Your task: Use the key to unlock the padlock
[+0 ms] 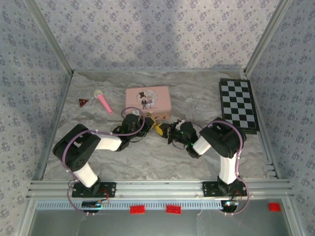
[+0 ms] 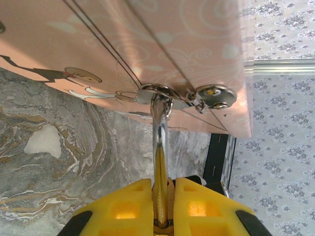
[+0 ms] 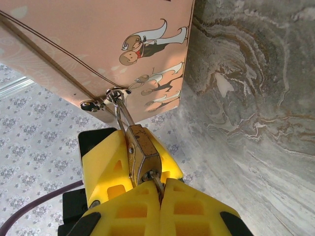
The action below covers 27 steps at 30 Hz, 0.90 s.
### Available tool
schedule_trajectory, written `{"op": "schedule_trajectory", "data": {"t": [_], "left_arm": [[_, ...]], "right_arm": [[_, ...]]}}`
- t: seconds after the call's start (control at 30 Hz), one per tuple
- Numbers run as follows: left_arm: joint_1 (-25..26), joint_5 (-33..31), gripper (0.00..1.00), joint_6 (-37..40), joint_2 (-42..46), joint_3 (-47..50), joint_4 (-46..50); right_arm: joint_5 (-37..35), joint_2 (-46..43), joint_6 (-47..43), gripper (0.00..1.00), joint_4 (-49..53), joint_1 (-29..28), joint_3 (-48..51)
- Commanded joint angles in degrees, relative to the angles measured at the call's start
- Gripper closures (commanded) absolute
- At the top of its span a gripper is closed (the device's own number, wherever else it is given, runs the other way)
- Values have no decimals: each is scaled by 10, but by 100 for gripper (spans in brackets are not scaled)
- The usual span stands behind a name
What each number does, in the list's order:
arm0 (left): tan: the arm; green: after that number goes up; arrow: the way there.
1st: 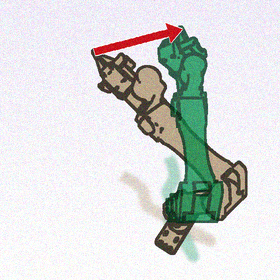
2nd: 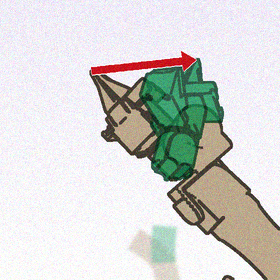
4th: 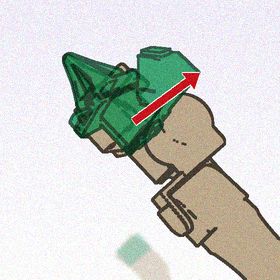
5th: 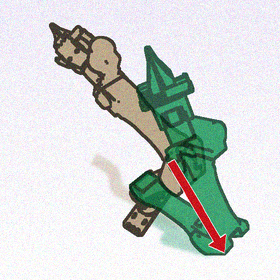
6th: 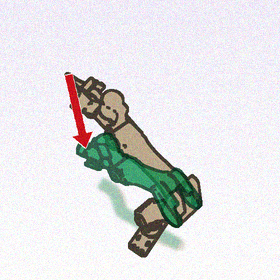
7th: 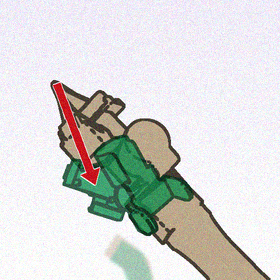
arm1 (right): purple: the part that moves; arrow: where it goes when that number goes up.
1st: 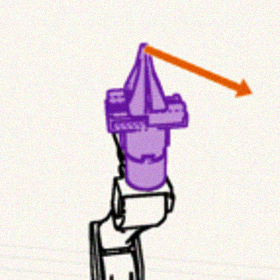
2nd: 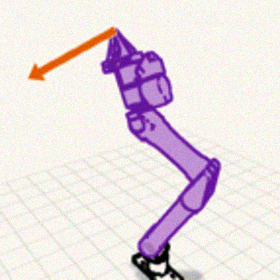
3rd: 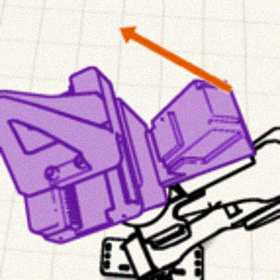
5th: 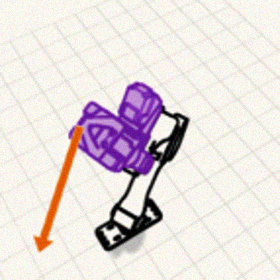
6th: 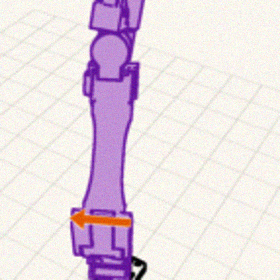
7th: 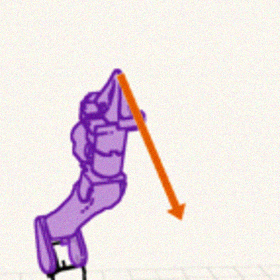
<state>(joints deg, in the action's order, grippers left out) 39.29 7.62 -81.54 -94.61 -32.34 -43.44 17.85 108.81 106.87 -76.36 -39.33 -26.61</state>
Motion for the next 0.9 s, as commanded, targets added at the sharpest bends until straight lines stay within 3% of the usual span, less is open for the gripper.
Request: {"op": "schedule_trajectory", "data": {"t": [0.0, 0.27, 0.43, 0.57, 0.67, 0.87], "left_arm": [[27, 87, 100, 2, 8, -23, -79], [27, 82, 100, 2, 15, -14, -73], [16, 67, 100, 1, 27, -8, -35], [16, 53, 100, 3, 36, -11, -5], [13, 45, 100, 3, 42, -9, 1], [5, 49, 100, 7, 48, -13, 20]], "right_arm": [[-17, 6, -16, 100, 5, 4, -35], [-18, -3, -19, 100, 9, 9, -27], [-11, -35, -45, 79, 43, 17, -3], [8, -68, -78, 68, 79, 29, 13], [18, -100, -105, 62, 140, 36, 21], [38, -189, -214, 61, 280, 54, 22]]}}
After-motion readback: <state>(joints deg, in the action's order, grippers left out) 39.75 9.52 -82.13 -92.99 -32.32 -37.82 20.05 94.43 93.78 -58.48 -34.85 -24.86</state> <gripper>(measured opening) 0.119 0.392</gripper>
